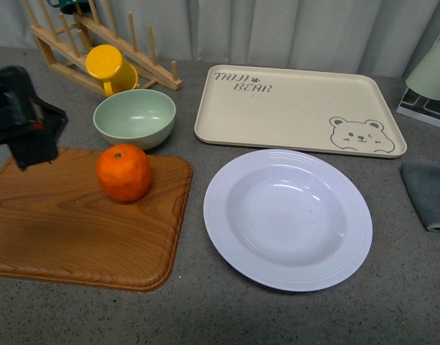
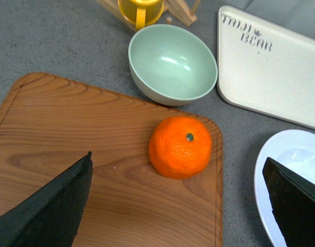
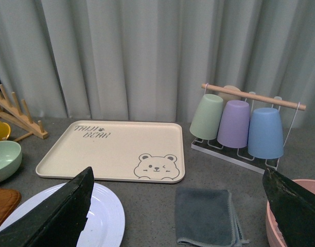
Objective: Place orange and plate with both arms
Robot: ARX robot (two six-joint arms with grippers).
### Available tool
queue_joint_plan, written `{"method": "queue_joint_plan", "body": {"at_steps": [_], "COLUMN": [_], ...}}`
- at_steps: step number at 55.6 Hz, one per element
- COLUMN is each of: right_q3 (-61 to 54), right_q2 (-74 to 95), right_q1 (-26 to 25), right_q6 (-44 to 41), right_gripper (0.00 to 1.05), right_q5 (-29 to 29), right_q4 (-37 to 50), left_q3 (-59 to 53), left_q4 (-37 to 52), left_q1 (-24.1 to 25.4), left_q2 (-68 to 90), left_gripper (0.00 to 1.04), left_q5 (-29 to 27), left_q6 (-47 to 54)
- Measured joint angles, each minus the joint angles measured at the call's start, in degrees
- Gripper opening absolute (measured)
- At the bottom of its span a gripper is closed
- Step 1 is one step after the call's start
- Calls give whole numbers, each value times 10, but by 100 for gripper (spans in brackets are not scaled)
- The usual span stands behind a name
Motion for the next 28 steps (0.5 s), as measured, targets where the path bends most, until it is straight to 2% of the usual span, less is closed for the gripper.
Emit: {"method": "queue_joint_plan", "body": {"at_steps": [28], "right_q3": [0], "right_q2": [0], "right_q1": [0], "right_q6": [0], "right_gripper": [96], "right_q5": [0], "right_q4": [0], "left_q3": [107], "left_q4": [2], "left_q1": [-17], "left_q2": [168], "left_gripper": [98], "left_q5": [44], "left_q6": [65]}}
